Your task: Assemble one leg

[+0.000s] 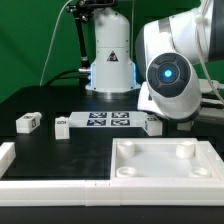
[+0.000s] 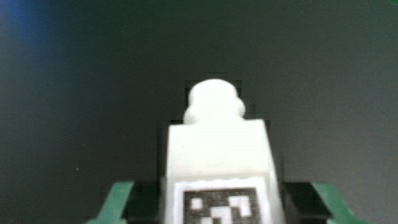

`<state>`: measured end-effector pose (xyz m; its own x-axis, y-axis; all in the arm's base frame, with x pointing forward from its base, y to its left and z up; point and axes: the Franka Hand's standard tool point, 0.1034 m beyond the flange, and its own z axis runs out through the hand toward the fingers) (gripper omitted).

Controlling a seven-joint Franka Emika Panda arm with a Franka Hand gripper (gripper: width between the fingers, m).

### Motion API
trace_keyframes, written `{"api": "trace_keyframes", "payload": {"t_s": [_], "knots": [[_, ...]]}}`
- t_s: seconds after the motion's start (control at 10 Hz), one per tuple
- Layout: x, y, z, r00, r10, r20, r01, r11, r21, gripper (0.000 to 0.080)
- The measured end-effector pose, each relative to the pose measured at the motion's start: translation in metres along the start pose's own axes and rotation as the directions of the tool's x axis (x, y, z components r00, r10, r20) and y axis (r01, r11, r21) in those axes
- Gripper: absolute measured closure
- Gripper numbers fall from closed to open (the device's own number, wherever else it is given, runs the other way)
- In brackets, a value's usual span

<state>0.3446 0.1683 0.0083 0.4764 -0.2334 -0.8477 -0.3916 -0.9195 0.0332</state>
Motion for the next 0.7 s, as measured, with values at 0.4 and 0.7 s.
{"api": "trace_keyframes", "payload": {"t_s": [0.4,0.7], "knots": [[0.0,0.0,0.0,1.0,0.0,0.0,0.0,1.0,0.0,0.0512],[-0.022,0.003,-0.025,1.0,-0.009,0.024,0.009,1.0,-0.002,0.0512]]}}
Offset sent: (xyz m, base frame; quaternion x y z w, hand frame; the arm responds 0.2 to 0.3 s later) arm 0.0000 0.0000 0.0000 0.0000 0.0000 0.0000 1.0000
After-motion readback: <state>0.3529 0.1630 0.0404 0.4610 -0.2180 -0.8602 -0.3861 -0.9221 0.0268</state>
